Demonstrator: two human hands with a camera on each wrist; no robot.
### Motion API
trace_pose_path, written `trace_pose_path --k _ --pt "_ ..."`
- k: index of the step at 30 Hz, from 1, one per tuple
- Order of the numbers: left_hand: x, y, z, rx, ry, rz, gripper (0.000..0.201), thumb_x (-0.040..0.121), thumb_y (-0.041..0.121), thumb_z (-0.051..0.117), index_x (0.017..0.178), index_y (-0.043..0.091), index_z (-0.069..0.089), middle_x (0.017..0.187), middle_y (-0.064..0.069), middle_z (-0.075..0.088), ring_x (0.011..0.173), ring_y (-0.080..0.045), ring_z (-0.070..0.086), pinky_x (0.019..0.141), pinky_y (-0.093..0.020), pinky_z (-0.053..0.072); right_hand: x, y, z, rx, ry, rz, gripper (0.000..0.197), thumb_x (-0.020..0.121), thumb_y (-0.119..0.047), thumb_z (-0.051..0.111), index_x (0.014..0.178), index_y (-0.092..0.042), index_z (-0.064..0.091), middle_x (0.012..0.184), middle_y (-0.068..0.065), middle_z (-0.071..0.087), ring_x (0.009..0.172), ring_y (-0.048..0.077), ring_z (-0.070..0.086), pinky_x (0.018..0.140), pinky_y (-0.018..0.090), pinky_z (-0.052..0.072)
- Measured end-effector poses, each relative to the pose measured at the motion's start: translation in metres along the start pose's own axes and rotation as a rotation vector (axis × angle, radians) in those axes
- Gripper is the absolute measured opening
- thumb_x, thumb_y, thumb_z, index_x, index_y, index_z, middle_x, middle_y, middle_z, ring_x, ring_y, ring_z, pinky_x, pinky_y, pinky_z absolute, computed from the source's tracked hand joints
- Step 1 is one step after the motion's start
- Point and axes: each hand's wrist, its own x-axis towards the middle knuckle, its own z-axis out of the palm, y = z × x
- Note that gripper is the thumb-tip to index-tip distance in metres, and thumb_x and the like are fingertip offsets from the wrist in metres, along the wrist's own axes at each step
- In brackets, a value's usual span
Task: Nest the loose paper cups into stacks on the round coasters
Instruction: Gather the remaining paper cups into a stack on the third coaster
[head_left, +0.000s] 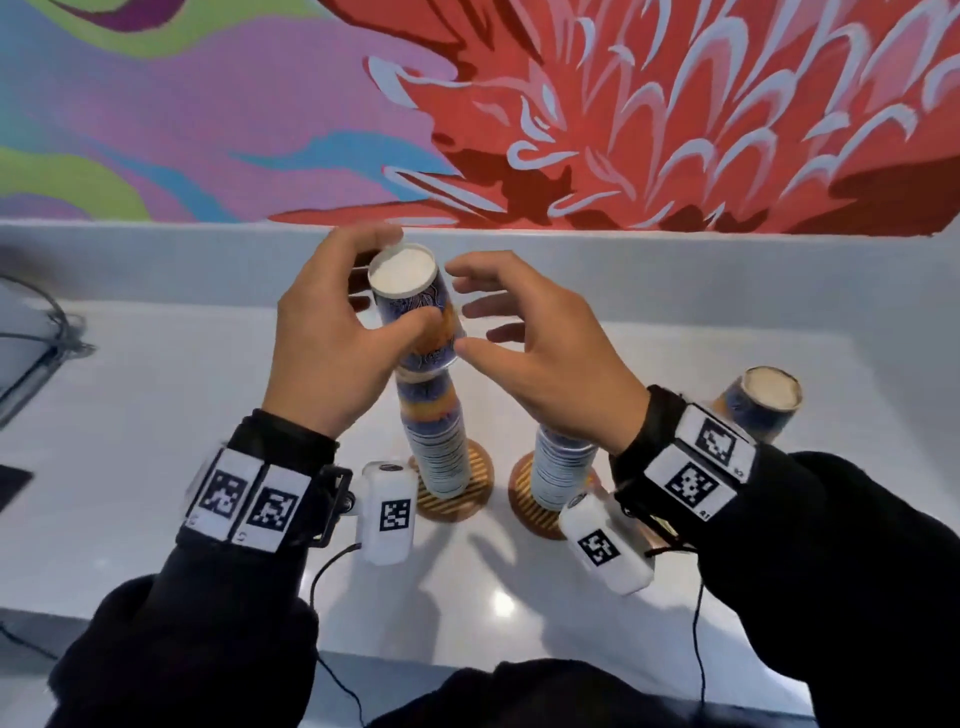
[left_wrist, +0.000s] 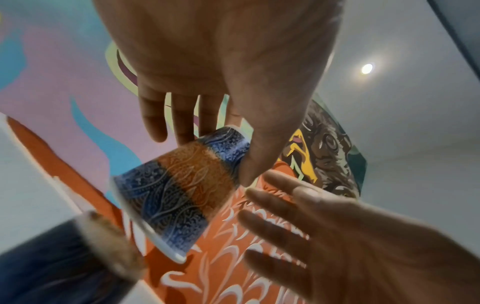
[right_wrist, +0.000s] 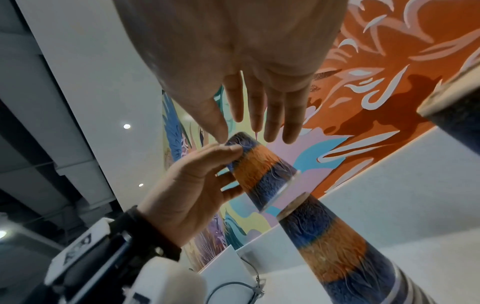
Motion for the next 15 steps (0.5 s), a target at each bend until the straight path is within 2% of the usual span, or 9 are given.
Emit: trace_pose_path --k 4,7,9,12,14,15 --pt "-0.005 -0.033 0.002 0.011 -0.05 -0.072 0.066 0.079 0.02 0.087 0.136 0.03 0.055 0.128 0.011 0.065 0.113 -0.009 0.065 0.101 -0.037 0.055 -0.006 0.0 0.01 0.019 0.055 0.009 0.045 0.095 -0.017 0.074 0.137 -0.025 0.06 0.129 -0.01 0.066 0.115 0.01 0.068 0.092 0.037 0.06" --pt "-0.012 -0.048 0.009 0.047 -0.121 -0.112 0.082 0.076 0.025 0.09 0.146 0.032 0.048 0.138 0.007 0.058 0.122 -0.011 0.059 0.103 -0.029 0.048 -0.018 0.006 0.005 0.057 0.162 0.007 0.037 0.095 -0.014 0.073 0.131 -0.02 0.065 0.125 -0.007 0.07 0.113 0.015 0.069 0.09 0.036 0.06" --pt "-0.015 -0.05 0.013 0.072 -0.136 -0.089 0.085 0.078 0.03 0.091 0.15 0.032 0.045 0.147 0.005 0.051 0.13 -0.013 0.053 0.106 -0.028 0.044 -0.028 0.01 -0.005 0.069 0.25 0.028 0.032 0.096 -0.012 0.071 0.127 -0.019 0.067 0.122 -0.007 0.071 0.112 0.016 0.069 0.09 0.035 0.06" --pt "-0.018 -0.036 0.019 0.059 -0.018 0.04 0.067 0.085 0.03 0.086 0.143 0.023 0.054 0.143 -0.001 0.053 0.129 -0.015 0.053 0.107 -0.027 0.045 -0.047 0.018 -0.026 0.033 0.384 0.054 0.027 0.099 -0.009 0.07 0.124 -0.016 0.067 0.119 -0.003 0.072 0.112 0.019 0.07 0.092 0.038 0.06" --pt "-0.023 -0.019 0.029 -0.001 0.07 0.185 0.048 0.087 0.022 0.083 0.129 0.015 0.062 0.128 -0.005 0.061 0.115 -0.015 0.06 0.096 -0.025 0.05 -0.061 0.024 -0.042 -0.007 0.466 0.061 0.024 0.099 -0.011 0.07 0.123 -0.013 0.068 0.116 0.0 0.072 0.11 0.021 0.071 0.091 0.04 0.061" --pt "-0.028 -0.012 0.036 -0.033 0.067 0.24 0.037 0.088 0.017 0.082 0.121 0.012 0.065 0.119 -0.004 0.065 0.106 -0.016 0.064 0.09 -0.025 0.052 -0.069 0.029 -0.049 -0.04 0.487 0.069 0.022 0.099 -0.013 0.07 0.122 -0.013 0.068 0.114 0.0 0.073 0.108 0.021 0.072 0.09 0.039 0.061"
